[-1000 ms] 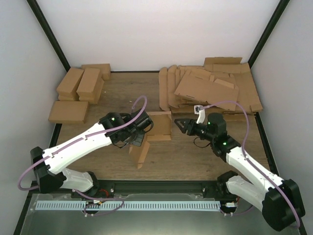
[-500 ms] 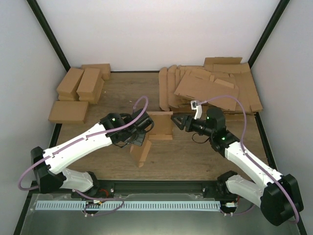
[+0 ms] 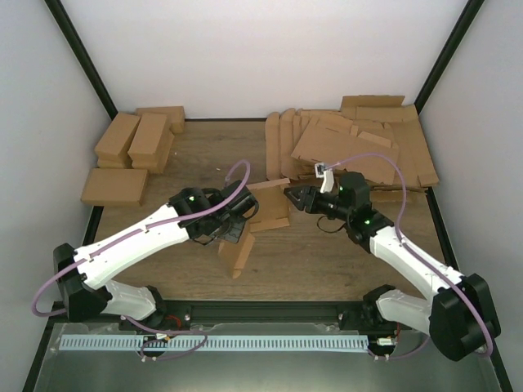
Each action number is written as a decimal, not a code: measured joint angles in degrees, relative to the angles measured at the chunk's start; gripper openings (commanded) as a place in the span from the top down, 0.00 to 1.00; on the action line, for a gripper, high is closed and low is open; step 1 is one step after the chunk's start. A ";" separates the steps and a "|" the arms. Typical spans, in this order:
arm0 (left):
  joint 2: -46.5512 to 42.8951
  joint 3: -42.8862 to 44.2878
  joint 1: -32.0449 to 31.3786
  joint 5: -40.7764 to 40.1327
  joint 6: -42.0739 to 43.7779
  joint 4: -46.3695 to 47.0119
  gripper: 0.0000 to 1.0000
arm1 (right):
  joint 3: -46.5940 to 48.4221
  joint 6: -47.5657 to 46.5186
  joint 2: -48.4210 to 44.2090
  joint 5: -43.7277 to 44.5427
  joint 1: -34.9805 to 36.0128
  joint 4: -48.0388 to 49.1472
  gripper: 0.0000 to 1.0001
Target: Fold the paper box
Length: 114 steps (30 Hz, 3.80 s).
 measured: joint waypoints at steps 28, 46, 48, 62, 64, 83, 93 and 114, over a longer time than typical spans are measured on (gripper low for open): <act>1.75 1.38 -0.02 0.00 1.70 0.48 0.96 | 4.11 -4.96 2.05 -4.33 -5.57 -5.09 0.54; -2.73 1.33 2.64 5.55 2.29 7.39 0.44 | 4.11 -6.97 5.64 -8.20 -5.57 -4.68 0.61; -5.86 1.14 6.36 8.66 2.16 10.10 0.50 | 4.11 -7.30 5.73 -8.24 -5.57 -4.68 0.61; -12.20 -19.32 30.34 40.22 -0.90 36.68 0.51 | 4.96 -9.51 5.90 -8.61 -5.57 -5.73 0.61; -10.97 -21.05 30.97 43.21 -2.01 39.69 0.52 | 5.03 -9.64 5.92 -8.72 -5.57 -5.86 0.61; -3.15 -25.24 31.01 53.99 -5.95 56.52 0.75 | 5.07 -10.62 6.10 -10.69 -5.57 -6.62 0.60; -3.17 -25.22 30.99 53.68 -4.15 56.57 0.75 | 7.69 -16.74 -1.42 -6.10 -5.57 -16.92 0.47; -2.95 -24.74 30.73 53.81 -2.19 55.76 0.75 | 36.44 -40.85 19.91 -10.27 -3.13 -36.50 0.49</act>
